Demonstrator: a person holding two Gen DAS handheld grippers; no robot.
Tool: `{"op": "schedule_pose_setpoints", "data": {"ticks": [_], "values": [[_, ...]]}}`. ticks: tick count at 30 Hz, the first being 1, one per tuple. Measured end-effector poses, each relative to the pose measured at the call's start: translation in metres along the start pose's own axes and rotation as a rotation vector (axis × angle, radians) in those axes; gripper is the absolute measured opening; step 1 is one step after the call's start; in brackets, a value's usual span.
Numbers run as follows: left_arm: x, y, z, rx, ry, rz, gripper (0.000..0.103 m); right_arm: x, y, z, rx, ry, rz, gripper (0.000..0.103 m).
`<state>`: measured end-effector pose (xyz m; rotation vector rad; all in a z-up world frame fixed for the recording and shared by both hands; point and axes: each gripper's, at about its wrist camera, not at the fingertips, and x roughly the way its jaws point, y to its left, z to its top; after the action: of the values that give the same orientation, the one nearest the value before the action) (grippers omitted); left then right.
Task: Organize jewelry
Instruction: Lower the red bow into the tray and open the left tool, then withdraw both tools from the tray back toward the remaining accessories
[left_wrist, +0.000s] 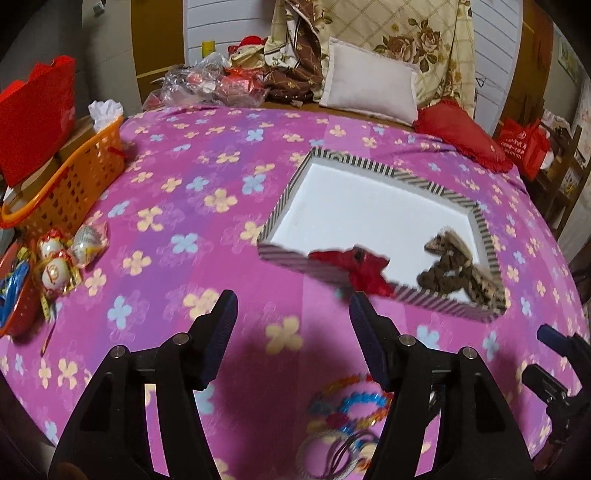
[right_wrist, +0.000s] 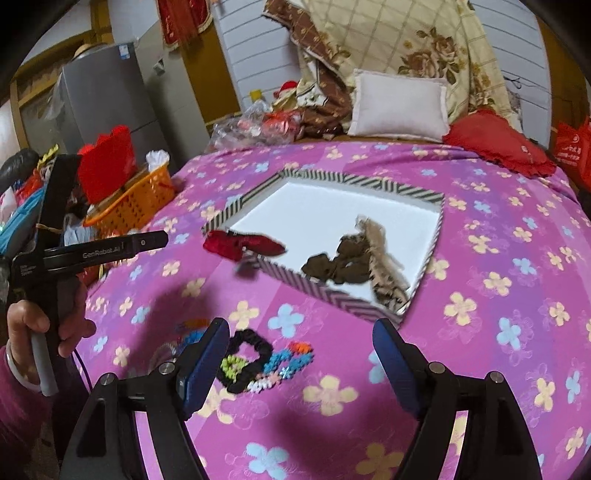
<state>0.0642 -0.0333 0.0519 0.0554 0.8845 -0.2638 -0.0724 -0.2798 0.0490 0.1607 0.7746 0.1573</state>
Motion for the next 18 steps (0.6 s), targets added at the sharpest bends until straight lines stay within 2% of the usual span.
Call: {"op": "schedule_pose_setpoints", "data": {"ticks": [5, 18], "values": [[-0.006, 0.003, -0.02, 0.003, 0.013, 0.002, 0.063, 0.0, 0.002, -0.008, 0.013, 0.011, 0.019, 0.078], [-0.022, -0.01, -0.065, 0.02, 0.006, 0.042, 0.063, -0.011, 0.012, -0.031, -0.004, 0.024, -0.006, 0.078]]}}
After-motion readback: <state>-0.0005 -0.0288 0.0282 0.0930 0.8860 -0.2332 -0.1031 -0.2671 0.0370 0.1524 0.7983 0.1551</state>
